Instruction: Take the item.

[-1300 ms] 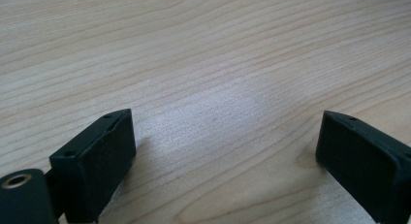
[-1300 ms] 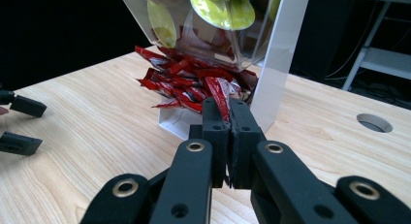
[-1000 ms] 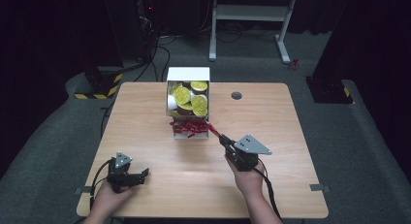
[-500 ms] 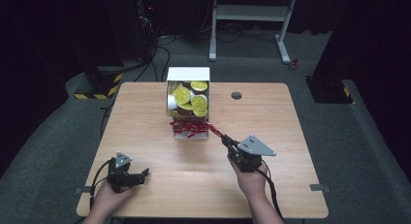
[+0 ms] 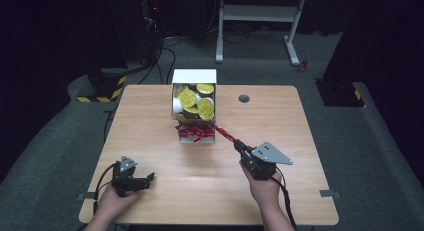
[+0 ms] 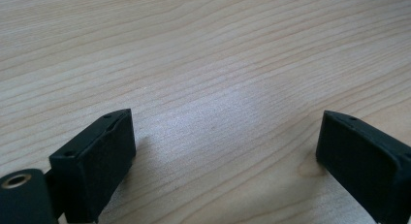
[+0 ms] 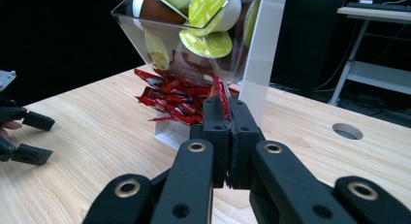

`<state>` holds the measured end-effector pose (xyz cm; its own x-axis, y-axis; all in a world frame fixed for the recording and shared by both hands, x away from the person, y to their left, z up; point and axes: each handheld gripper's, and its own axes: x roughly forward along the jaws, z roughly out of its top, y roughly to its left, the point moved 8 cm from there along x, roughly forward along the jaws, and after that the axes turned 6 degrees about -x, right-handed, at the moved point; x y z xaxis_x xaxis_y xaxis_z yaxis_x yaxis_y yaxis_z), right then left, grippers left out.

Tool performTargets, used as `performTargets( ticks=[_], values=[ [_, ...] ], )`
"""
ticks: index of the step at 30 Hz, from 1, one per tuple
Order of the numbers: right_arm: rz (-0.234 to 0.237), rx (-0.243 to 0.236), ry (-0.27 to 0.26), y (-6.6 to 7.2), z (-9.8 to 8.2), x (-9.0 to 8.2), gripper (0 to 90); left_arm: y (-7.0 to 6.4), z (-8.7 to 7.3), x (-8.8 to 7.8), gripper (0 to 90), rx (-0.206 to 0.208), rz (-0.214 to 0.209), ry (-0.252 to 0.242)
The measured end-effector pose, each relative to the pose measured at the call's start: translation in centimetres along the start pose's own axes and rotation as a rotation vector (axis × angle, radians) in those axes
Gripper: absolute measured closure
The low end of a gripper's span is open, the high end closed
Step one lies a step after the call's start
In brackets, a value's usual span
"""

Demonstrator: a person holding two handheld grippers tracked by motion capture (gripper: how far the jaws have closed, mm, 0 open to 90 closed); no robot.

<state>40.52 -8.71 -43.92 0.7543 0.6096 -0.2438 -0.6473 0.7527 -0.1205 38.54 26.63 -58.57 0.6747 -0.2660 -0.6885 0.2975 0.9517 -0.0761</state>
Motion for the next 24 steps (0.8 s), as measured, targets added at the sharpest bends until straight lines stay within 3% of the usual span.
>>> performTargets(
  ticks=[10,24],
  values=[
    [-0.028,0.014,-0.003,-1.2,-0.1,-0.4,89.0,0.0,0.0,0.0,7.3,0.000,0.000,-0.002],
    [-0.084,0.031,0.008,-4.0,-0.7,-0.3,89.0,0.1,-0.2,-0.2,7.3,0.001,0.007,0.002]
  ],
)
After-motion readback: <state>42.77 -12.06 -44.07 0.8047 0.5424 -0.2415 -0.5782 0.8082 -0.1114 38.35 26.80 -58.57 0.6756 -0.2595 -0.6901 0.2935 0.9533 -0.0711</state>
